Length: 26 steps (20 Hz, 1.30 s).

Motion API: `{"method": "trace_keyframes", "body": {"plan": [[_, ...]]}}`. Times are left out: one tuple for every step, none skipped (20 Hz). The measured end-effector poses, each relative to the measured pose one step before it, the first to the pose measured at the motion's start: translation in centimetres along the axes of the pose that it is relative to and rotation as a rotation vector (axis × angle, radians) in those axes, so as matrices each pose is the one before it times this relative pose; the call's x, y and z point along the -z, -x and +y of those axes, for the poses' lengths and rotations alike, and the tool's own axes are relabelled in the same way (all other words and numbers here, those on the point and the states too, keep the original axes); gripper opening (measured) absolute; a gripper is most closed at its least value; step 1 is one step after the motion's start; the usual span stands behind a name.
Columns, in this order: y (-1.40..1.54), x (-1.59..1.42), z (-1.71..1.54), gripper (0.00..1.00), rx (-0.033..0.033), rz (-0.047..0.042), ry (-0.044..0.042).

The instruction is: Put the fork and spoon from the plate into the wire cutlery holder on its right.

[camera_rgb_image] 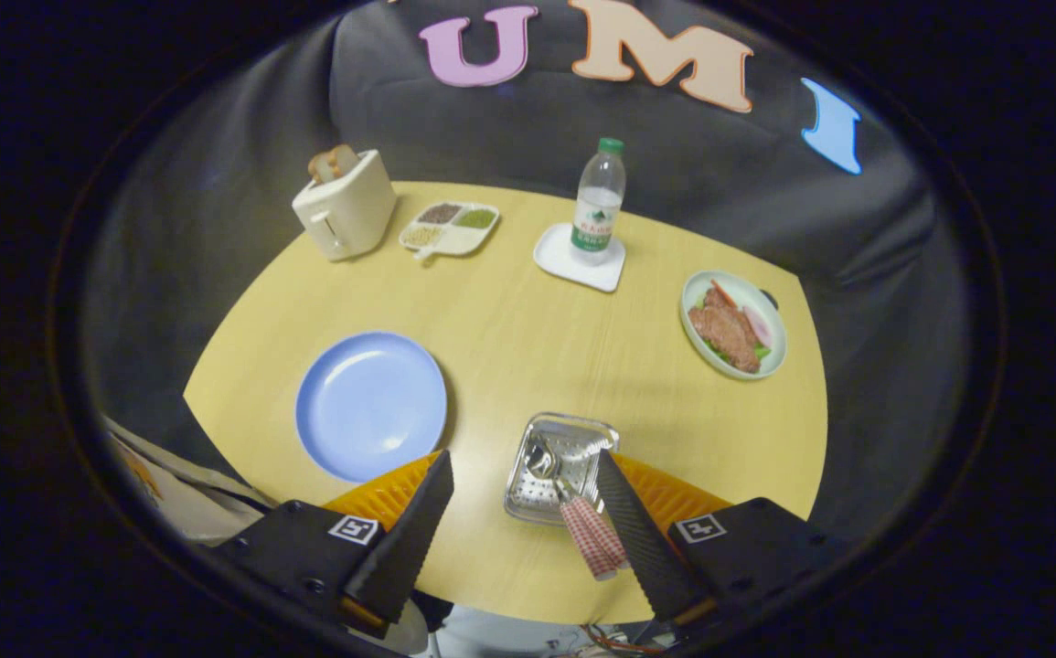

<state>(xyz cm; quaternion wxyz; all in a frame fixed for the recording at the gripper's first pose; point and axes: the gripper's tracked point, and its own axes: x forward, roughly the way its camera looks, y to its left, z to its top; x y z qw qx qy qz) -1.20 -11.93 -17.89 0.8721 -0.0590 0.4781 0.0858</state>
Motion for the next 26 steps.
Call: {"method": "trace_keyframes", "body": {"plan": [[0.420,-0.648,0.182,1.00,0.00664,-0.04973,-0.00969],[0.526,-0.695,0.266,1.00,0.00466,-0.05213,-0.01647],[0.597,-0.647,0.234,1.00,0.00528,-0.05370,-0.01954],[0.504,-0.917,-0.014,1.00,0.01266,-0.06594,-0.02138],[0.521,-0.756,-0.321,1.00,0.02081,-0.06831,-0.02405],[0.517,-0.681,-0.379,1.00,0.02309,-0.06026,-0.03006],[0.669,-0.331,-0.226,1.00,0.02050,-0.04916,-0.03472],[0.615,-0.523,-0.369,1.00,0.01846,-0.04655,-0.03137],[0.638,-0.513,-0.667,1.00,0.03347,-0.05128,-0.02296],[0.517,-0.722,-0.590,1.00,0.02678,-0.04692,-0.01486],[0.741,-0.482,-0.274,1.00,0.01785,-0.04331,-0.01506],[0.686,-0.528,-0.179,1.00,0.01260,-0.04069,-0.00988],[0.613,-0.219,-0.247,0.99,0.01307,-0.03408,0.00698],[0.331,-0.219,-0.326,0.98,0.01910,-0.03078,0.01680],[0.452,-0.308,-0.071,0.98,0.01089,-0.03300,0.02048],[0.279,-0.532,0.308,0.98,-0.00008,-0.03233,0.01398],[0.427,-0.432,0.585,0.98,0.00278,-0.03382,0.01364],[0.147,-0.482,0.329,0.98,-0.00104,-0.02003,0.01547],[0.202,-0.464,0.239,0.98,0.00297,-0.02925,0.01135],[0.034,-0.501,0.588,0.99,-0.00594,-0.01068,0.01070],[0.028,-0.271,0.502,0.99,-0.01001,-0.01332,0.00638],[0.056,-0.459,0.416,1.00,-0.00207,-0.00535,0.00178],[-0.078,-0.415,0.387,1.00,-0.00911,-0.00509,-0.00635],[-0.084,-0.335,0.543,1.00,-0.00573,-0.00808,-0.01811],[-0.292,-0.192,0.551,1.00,-0.01376,0.00175,-0.02168],[-0.252,0.075,0.212,1.00,-0.00833,0.00675,-0.01657]]}}
